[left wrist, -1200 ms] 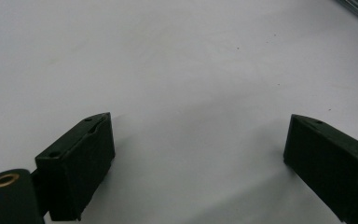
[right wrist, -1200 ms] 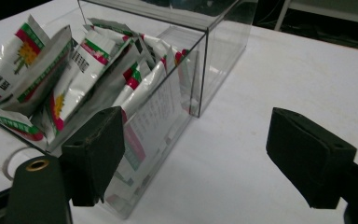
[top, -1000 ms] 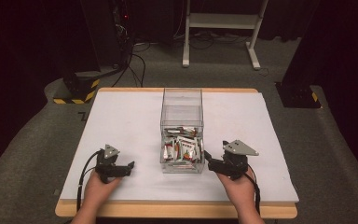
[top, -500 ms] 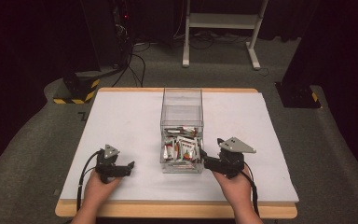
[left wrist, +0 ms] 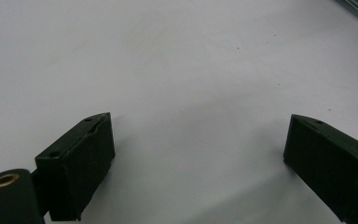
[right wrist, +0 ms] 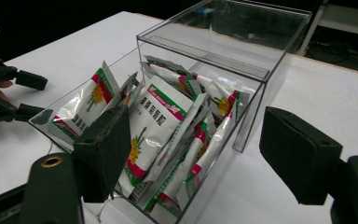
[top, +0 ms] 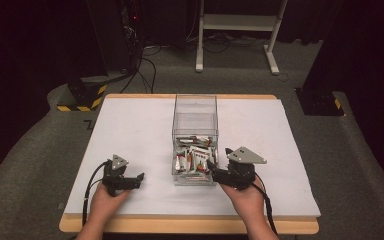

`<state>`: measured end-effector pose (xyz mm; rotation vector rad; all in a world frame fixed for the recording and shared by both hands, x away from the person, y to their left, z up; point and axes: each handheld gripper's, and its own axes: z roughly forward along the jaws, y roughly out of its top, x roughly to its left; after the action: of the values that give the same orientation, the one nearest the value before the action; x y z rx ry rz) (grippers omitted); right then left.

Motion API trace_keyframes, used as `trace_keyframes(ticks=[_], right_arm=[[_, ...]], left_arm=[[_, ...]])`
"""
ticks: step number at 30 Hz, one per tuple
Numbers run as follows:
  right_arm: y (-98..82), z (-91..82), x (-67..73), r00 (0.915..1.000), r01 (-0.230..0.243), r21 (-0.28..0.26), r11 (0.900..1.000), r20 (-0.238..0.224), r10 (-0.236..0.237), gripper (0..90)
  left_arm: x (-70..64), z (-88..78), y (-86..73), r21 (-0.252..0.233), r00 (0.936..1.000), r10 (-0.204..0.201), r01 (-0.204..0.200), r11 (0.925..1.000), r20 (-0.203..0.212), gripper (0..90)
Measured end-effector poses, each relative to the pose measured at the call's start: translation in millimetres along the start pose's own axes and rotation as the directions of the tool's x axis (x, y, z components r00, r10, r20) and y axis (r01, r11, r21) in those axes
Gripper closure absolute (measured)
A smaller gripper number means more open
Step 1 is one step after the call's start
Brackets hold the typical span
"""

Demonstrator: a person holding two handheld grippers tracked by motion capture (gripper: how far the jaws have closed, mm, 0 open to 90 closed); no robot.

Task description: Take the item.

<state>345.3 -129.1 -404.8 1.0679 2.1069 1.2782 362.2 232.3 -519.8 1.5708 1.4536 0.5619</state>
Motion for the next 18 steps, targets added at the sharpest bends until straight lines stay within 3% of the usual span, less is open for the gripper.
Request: trace_keyframes(ticks=[10, 18], right_arm=[[4.2, 3.5, 11.8, 0.9993, 0.037, 0.003, 0.999, -0.002, -0.037, 33.3], [7.9, 9.9, 22.0, 0.9977, 0.057, 0.026, 0.998, -0.040, -0.055, 43.4]], left_arm=[[0.0, 0.1, 0.0, -0.002, 1.0000, -0.001, 0.001, 1.0000, 0.000, 8.7], [0.0, 0.1, 0.0, -0.002, 1.0000, -0.001, 0.001, 1.0000, 0.000, 8.7]])
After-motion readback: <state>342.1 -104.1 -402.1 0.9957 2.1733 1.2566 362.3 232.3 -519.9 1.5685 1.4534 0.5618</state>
